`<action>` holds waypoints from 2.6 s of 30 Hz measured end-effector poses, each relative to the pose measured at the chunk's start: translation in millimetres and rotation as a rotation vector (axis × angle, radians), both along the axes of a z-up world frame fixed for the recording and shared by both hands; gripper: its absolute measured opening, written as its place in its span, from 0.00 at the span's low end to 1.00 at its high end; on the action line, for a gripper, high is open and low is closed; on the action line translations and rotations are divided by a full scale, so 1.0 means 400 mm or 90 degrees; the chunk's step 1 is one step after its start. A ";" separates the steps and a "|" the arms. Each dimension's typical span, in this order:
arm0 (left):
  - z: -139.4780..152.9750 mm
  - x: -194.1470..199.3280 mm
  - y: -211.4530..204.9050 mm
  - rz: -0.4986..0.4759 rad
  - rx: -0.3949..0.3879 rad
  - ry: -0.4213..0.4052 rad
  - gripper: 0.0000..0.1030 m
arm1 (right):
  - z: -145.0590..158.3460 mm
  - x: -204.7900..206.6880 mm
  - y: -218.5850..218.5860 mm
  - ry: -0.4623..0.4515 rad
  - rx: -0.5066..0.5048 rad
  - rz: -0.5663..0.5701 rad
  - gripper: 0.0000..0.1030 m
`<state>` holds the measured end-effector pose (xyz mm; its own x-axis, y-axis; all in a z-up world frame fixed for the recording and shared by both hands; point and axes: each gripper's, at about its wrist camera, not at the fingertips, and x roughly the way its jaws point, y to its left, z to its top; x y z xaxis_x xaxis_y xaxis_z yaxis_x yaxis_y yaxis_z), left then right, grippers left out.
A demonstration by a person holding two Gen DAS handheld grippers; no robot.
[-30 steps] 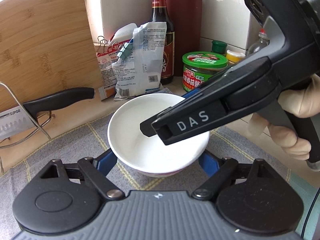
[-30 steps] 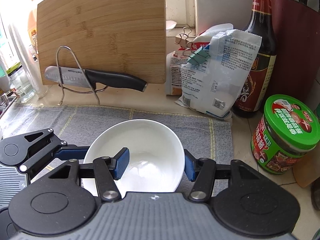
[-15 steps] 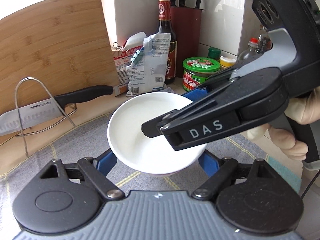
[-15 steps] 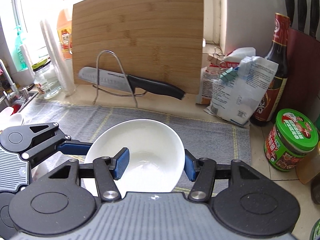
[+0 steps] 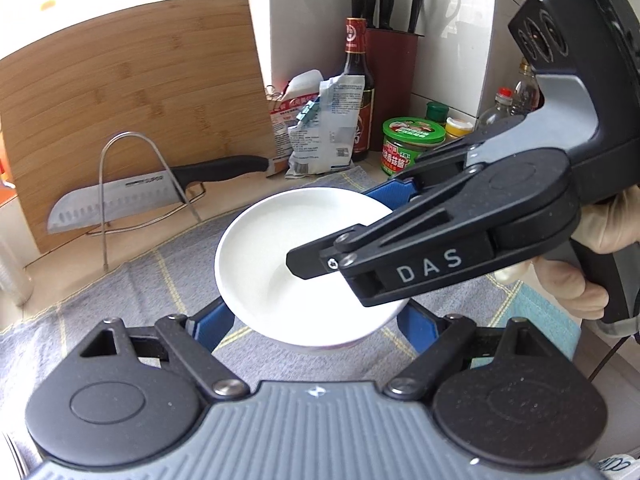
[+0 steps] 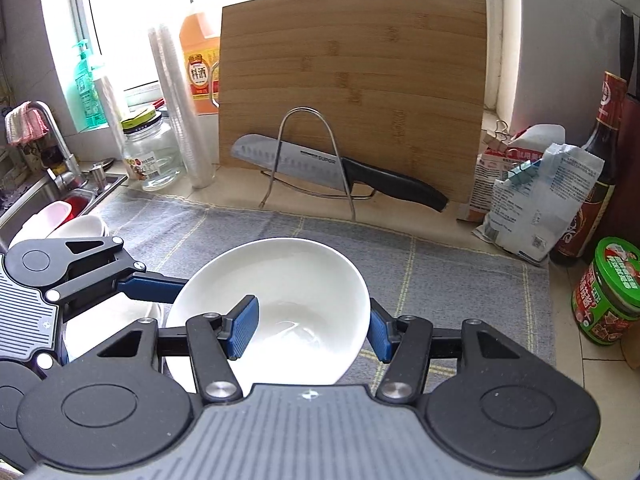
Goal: Organize plates and bowls
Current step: 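Carry the pink-flowered bowl with the right tool toward the bowl stack, then lower the held bowl onto the bowl stack and open the right tool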
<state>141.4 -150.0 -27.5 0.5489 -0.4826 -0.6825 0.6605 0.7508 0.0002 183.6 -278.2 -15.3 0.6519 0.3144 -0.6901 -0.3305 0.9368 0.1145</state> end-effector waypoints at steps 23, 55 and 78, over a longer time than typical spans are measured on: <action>0.038 -0.055 0.247 0.110 0.010 0.009 0.85 | 0.021 0.000 0.261 -0.001 0.016 0.126 0.61; -0.023 -0.053 0.345 0.142 0.030 0.062 0.85 | -0.054 0.000 0.396 0.043 -0.016 0.180 0.61; -0.019 -0.072 0.356 0.124 0.027 0.051 0.91 | -0.050 -0.015 0.400 0.037 -0.008 0.187 0.83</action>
<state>112.6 -7.8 -35.1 0.5718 -0.3429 -0.7453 0.5021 0.8647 -0.0126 177.6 -118.3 -35.4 0.4943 0.4749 -0.7281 -0.5805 0.8038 0.1302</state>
